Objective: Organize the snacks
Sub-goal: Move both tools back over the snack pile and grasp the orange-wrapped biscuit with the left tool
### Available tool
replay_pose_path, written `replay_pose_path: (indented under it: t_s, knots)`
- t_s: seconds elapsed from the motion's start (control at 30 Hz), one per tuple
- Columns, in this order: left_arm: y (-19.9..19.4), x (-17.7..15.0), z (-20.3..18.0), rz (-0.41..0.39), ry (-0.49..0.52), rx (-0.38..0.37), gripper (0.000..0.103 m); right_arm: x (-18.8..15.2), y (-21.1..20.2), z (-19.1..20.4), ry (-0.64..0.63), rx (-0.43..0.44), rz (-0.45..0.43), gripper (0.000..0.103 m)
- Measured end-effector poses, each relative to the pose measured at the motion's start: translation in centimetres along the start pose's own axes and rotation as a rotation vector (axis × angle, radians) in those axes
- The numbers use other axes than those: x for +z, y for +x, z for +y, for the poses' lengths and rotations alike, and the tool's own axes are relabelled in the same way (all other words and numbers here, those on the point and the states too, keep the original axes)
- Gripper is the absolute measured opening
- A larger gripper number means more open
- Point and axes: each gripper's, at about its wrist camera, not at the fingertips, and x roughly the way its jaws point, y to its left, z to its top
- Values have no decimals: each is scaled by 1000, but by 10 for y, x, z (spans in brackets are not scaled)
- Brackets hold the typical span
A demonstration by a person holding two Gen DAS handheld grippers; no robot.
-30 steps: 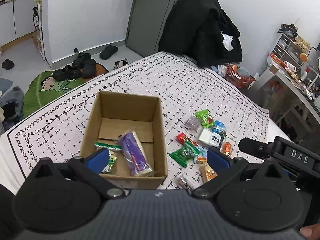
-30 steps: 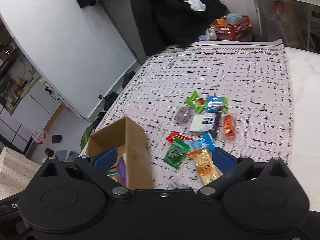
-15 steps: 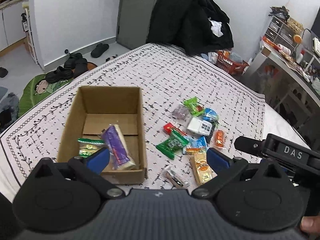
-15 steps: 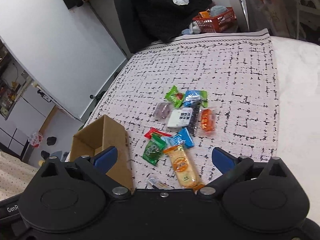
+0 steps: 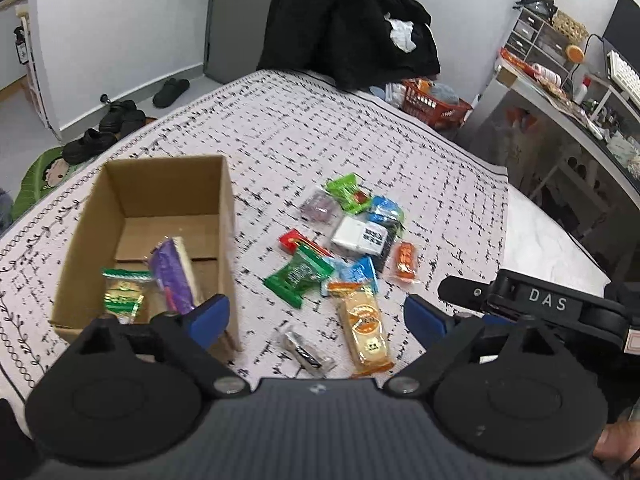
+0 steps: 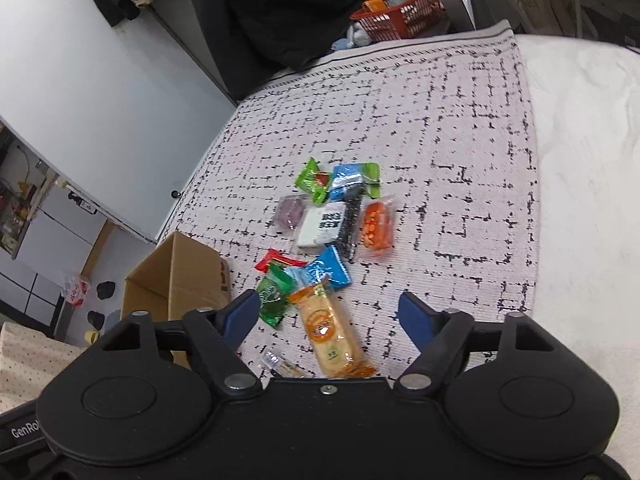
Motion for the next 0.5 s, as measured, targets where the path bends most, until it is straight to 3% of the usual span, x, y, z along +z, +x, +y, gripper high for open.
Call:
replay_pose_path:
  t_s: [0.27, 0.5]
  knots:
    - [23, -6, -14, 38, -1, -9, 84, 3, 12, -22, 44, 16, 29, 62]
    - [49, -12, -24, 80, -14, -19, 79, 8, 25, -33, 63, 43, 47, 62]
